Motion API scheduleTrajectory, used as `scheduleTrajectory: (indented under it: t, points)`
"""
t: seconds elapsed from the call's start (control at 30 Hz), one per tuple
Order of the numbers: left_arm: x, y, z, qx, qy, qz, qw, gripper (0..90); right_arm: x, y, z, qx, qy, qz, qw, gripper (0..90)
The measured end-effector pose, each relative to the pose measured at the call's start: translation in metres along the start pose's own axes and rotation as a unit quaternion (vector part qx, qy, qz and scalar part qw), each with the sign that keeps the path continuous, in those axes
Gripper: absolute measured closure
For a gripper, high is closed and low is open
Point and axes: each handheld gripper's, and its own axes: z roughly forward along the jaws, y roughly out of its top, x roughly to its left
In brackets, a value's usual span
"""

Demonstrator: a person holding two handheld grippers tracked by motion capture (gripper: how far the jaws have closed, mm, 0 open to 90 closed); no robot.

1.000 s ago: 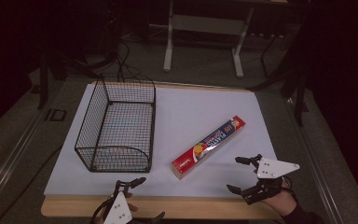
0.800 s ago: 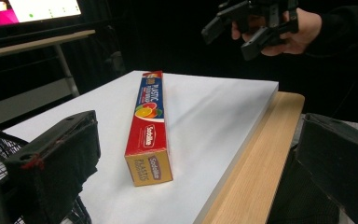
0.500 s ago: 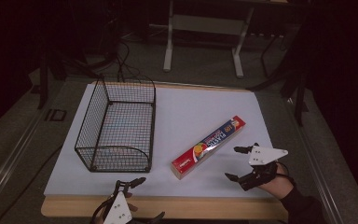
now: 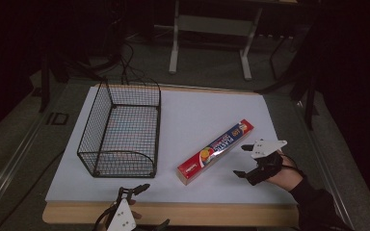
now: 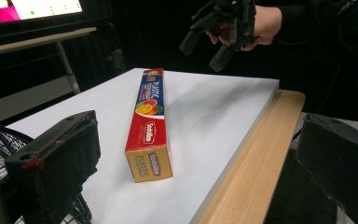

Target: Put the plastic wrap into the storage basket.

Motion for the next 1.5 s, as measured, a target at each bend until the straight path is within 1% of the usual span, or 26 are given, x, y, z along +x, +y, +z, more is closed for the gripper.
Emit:
scheduleTrajectory:
  t: [0.07, 0.17, 0.2, 0.23, 0.3, 0.33, 0.43, 0.53, 0.6, 0.67, 0.7, 0.77, 0.8, 0.83, 0.87, 0.93, 0.97, 1.03, 1.07, 1.13, 1.2, 1.27, 1.37, 1.4, 1.5]
  points:
    - [0.000, 0.000, 0.000, 0.001, 0.002, 0.001, 1.0000, 0.1, -0.003, 0.001, 0.004, 0.013, 0.009, -0.005, 0.9999, 11.5]
    - [-0.001, -0.001, 0.000, 0.003, 0.004, 0.006, 1.0000, 0.1, -0.008, 0.002, 0.008, 0.026, 0.014, -0.014, 0.9995, 11.8]
    - [-0.001, -0.001, 0.000, 0.005, 0.005, 0.007, 1.0000, 0.1, -0.009, 0.003, 0.009, 0.029, 0.010, -0.020, 0.9993, 11.9]
    - [-0.002, -0.001, 0.000, 0.006, 0.005, 0.007, 0.9999, 0.1, -0.011, 0.004, 0.010, 0.034, 0.012, -0.024, 0.9991, 11.9]
    - [-0.002, -0.001, 0.000, 0.006, 0.005, 0.007, 0.9999, 0.1, -0.013, 0.006, 0.012, 0.043, 0.006, -0.035, 0.9984, 11.9]
    - [-0.002, -0.001, -0.001, 0.006, 0.006, 0.007, 0.9999, 0.1, -0.015, 0.007, 0.013, 0.050, 0.009, -0.037, 0.9980, 11.9]
    - [-0.003, -0.001, -0.002, 0.008, 0.008, 0.007, 0.9999, 0.1, -0.020, 0.010, 0.016, 0.065, 0.007, -0.047, 0.9967, 12.9]
    - [-0.004, -0.002, -0.004, 0.009, 0.013, 0.008, 0.9998, 0.1, -0.026, 0.014, 0.021, 0.083, 0.008, -0.056, 0.9949, 13.1]
    - [-0.004, -0.002, -0.004, 0.011, 0.015, 0.008, 0.9998, 0.1, -0.031, 0.018, 0.024, 0.092, 0.008, -0.066, 0.9936, 14.0]
    - [-0.005, -0.002, -0.005, 0.012, 0.017, 0.007, 0.9998, 0.1, -0.034, 0.022, 0.026, 0.105, 0.009, -0.074, 0.9916, 14.2]
    - [-0.005, -0.002, -0.005, 0.012, 0.018, 0.007, 0.9997, 0.1, -0.035, 0.024, 0.028, 0.110, 0.005, -0.084, 0.9905, 15.4]
    - [-0.005, -0.003, -0.006, 0.013, 0.019, 0.007, 0.9997, 0.1, -0.038, 0.028, 0.031, 0.122, 0.012, -0.089, 0.9885, 16.5]
    - [-0.005, -0.003, -0.006, 0.014, 0.020, 0.007, 0.9997, 0.1, -0.040, 0.030, 0.033, 0.127, 0.011, -0.093, 0.9875, 16.5]
    - [-0.005, -0.003, -0.007, 0.014, 0.020, 0.007, 0.9997, 0.1, -0.041, 0.032, 0.034, 0.135, 0.018, -0.092, 0.9864, 16.6]
    - [-0.006, -0.003, -0.007, 0.015, 0.021, 0.007, 0.9997, 0.1, -0.042, 0.034, 0.037, 0.140, 0.017, -0.101, 0.9848, 16.6]
    - [-0.006, -0.003, -0.008, 0.015, 0.023, 0.007, 0.9996, 0.1, -0.043, 0.038, 0.040, 0.148, 0.024, -0.105, 0.9832, 17.8]
    - [-0.006, -0.003, -0.009, 0.015, 0.024, 0.006, 0.9996, 0.1, -0.043, 0.040, 0.041, 0.149, 0.021, -0.112, 0.9822, 17.8]
    - [-0.006, -0.003, -0.009, 0.013, 0.025, 0.006, 0.9996, 0.1, -0.043, 0.044, 0.045, 0.156, 0.028, -0.115, 0.9807, 17.8]
    - [-0.006, -0.003, -0.010, 0.014, 0.025, 0.005, 0.9996, 0.1, -0.042, 0.045, 0.047, 0.160, 0.028, -0.119, 0.9796, 17.8]
    - [-0.006, -0.004, -0.010, 0.015, 0.026, 0.006, 0.9995, 0.1, -0.043, 0.047, 0.052, 0.172, 0.034, -0.126, 0.9766, 17.8]
    - [-0.006, -0.004, -0.010, 0.015, 0.026, 0.006, 0.9995, 0.1, -0.043, 0.048, 0.057, 0.178, 0.039, -0.127, 0.9749, 17.8]
    - [-0.006, -0.004, -0.010, 0.015, 0.026, 0.005, 0.9995, 0.1, -0.043, 0.050, 0.062, 0.187, 0.035, -0.139, 0.9718, 17.8]
    - [-0.006, -0.004, -0.010, 0.016, 0.027, 0.006, 0.9995, 0.1, -0.043, 0.053, 0.070, 0.197, 0.034, -0.149, 0.9684, 17.6]
    - [-0.006, -0.004, -0.010, 0.016, 0.027, 0.007, 0.9995, 0.1, -0.043, 0.054, 0.072, 0.201, 0.030, -0.157, 0.9665, 17.6]
    - [-0.006, -0.004, -0.010, 0.019, 0.026, 0.006, 0.9995, 0.1, -0.045, 0.059, 0.080, 0.226, 0.032, -0.167, 0.9591, 17.6]
